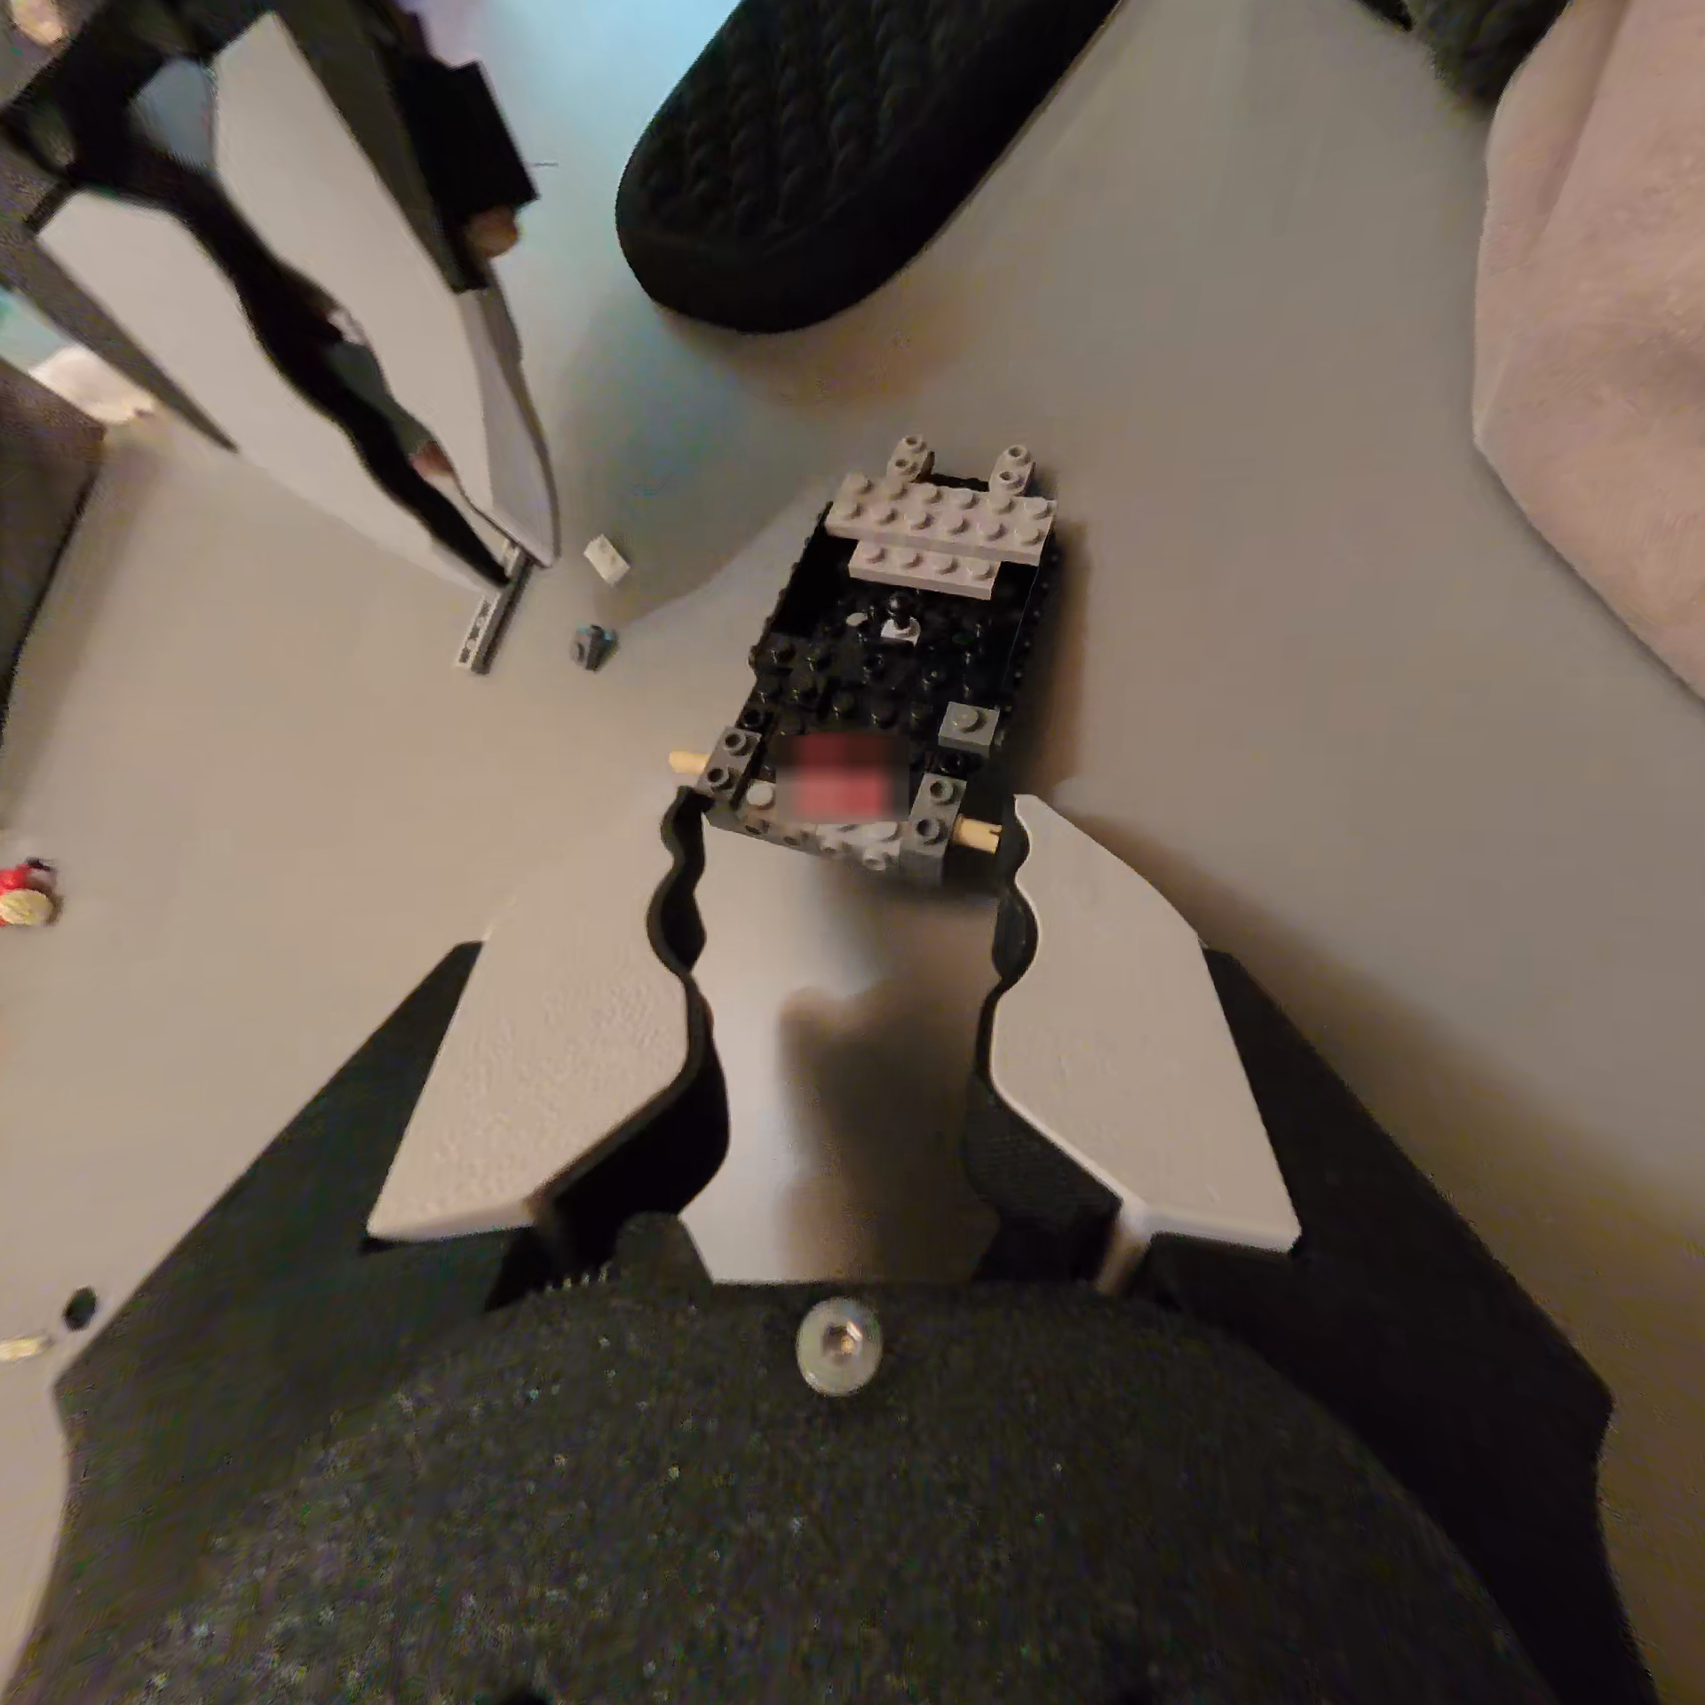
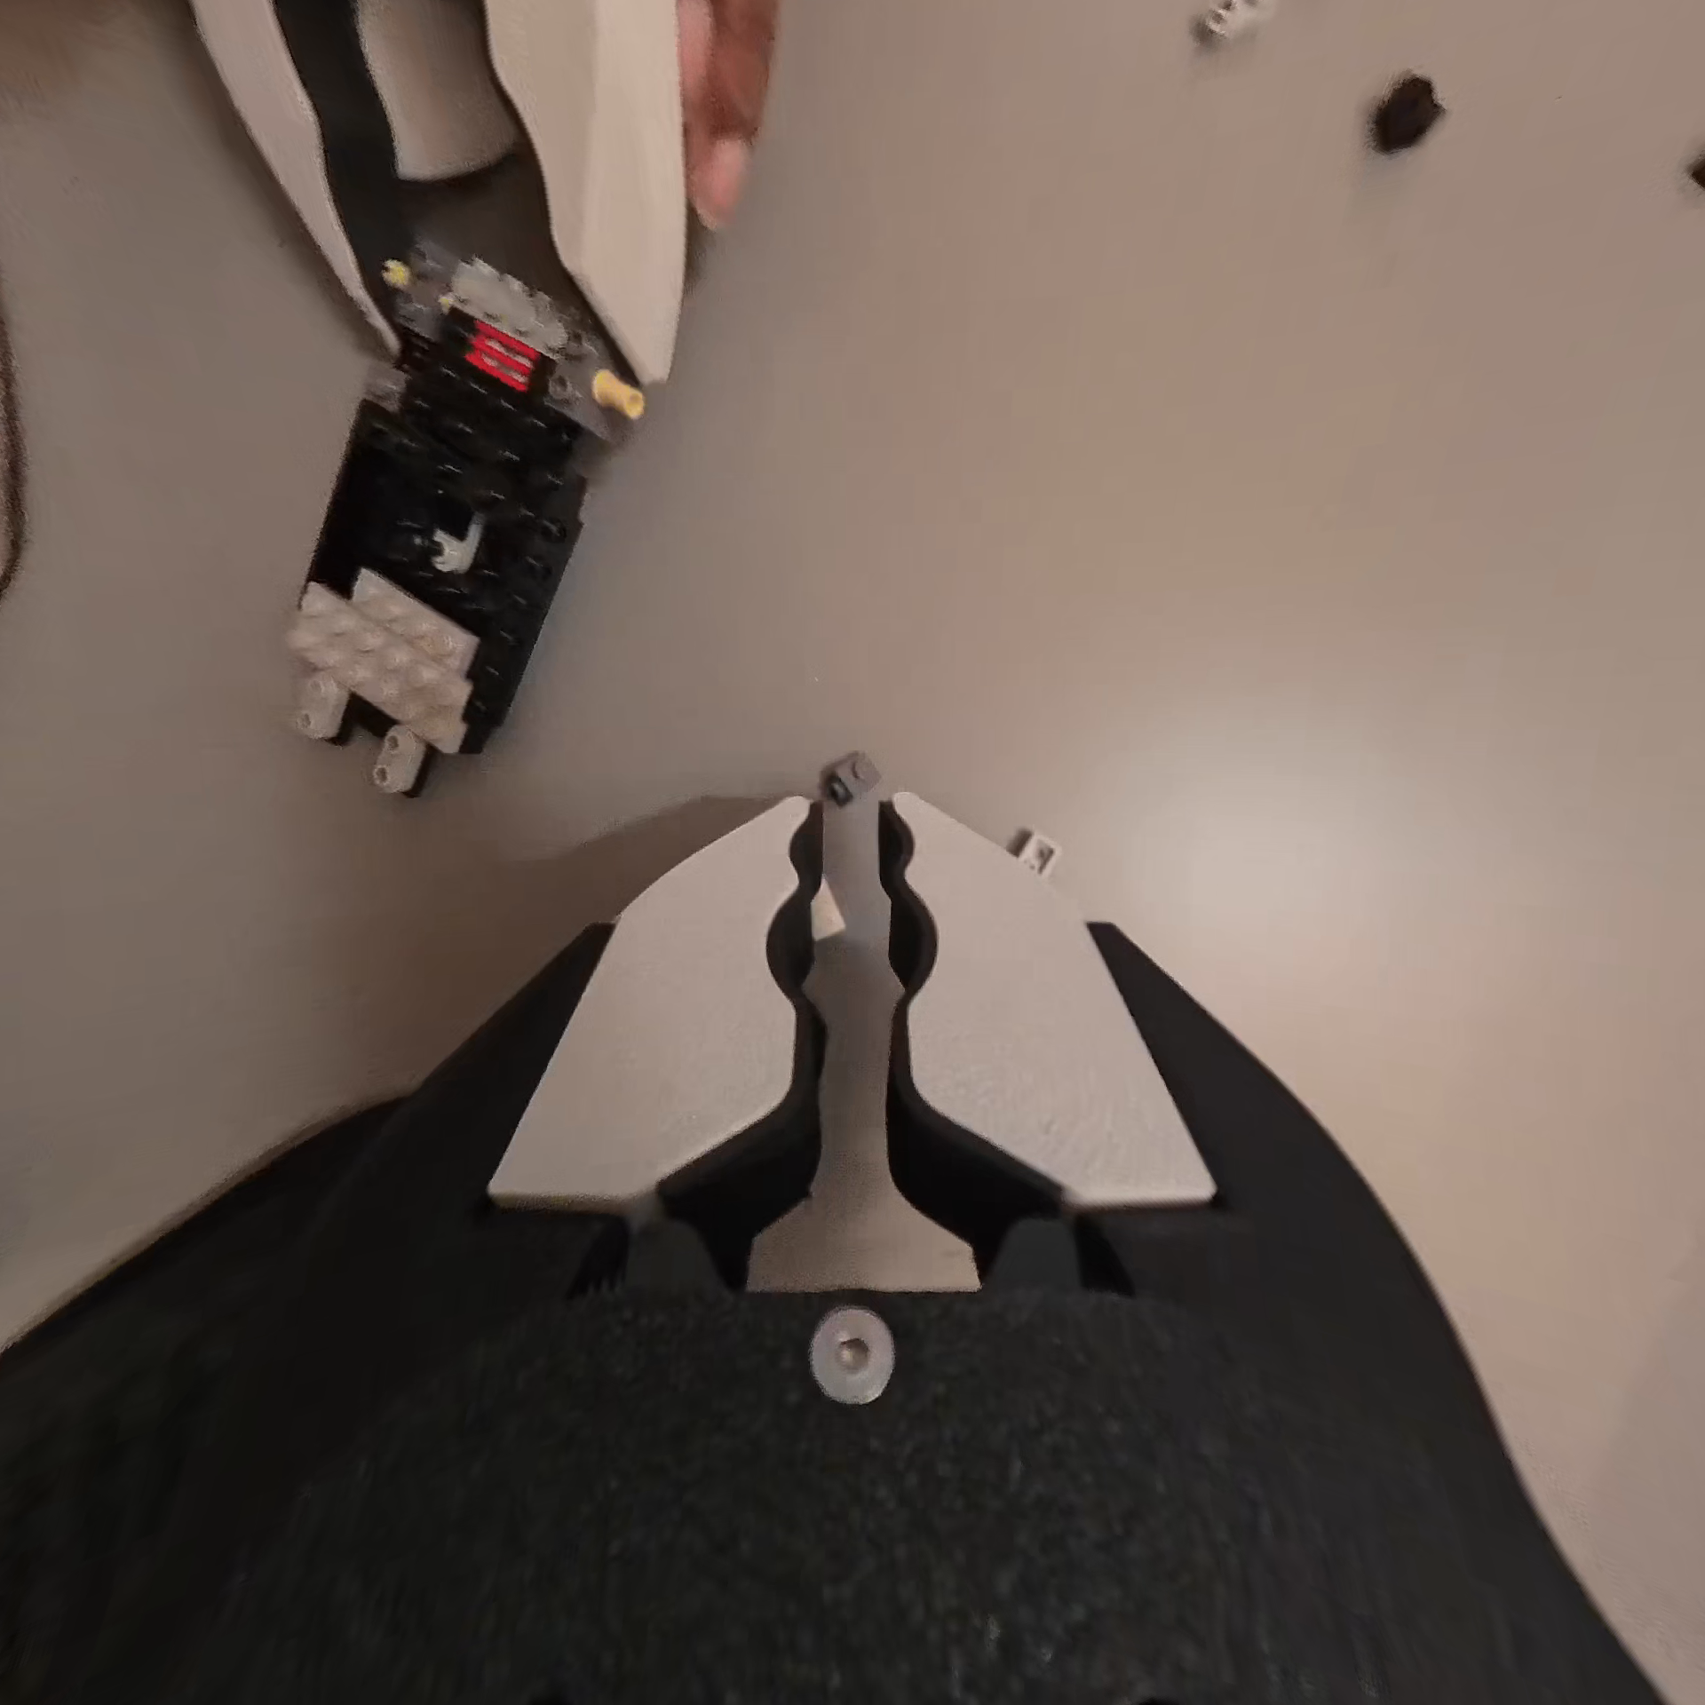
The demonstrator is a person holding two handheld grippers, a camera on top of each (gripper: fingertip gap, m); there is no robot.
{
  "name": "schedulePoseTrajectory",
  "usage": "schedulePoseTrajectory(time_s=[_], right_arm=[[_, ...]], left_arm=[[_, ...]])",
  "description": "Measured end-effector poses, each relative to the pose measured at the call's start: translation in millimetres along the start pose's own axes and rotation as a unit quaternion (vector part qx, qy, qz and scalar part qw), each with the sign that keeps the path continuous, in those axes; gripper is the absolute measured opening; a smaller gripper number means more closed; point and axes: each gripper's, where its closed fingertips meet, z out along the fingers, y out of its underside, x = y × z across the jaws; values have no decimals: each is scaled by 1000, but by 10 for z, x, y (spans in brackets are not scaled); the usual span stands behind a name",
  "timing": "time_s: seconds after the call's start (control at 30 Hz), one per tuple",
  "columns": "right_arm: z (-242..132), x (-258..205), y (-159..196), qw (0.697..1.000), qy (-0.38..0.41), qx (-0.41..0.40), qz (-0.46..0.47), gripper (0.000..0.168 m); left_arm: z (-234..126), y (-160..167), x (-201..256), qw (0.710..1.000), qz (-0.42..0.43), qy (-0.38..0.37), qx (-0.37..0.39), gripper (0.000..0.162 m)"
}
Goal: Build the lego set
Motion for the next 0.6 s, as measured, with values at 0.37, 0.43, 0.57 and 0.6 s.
schedulePoseTrajectory(time_s=[0.37, 0.43, 0.57, 0.6], right_arm=[[152, -29, 80, 981, 91, 63, 161, 17], [190, -14, 86, 979, 101, 61, 167, 18], [186, 14, 83, 981, 120, 61, 139, 7], [168, 5, 41, 983, 116, 75, 121, 7]], left_arm=[[8, 73, -1, 997, -69, 18, -34, 60], [-16, 87, 22, 996, -80, 29, -40, 68], [-145, 53, 35, 986, -150, 65, -12, 74], [-205, -20, -9, 981, -182, 68, 17, 69]])
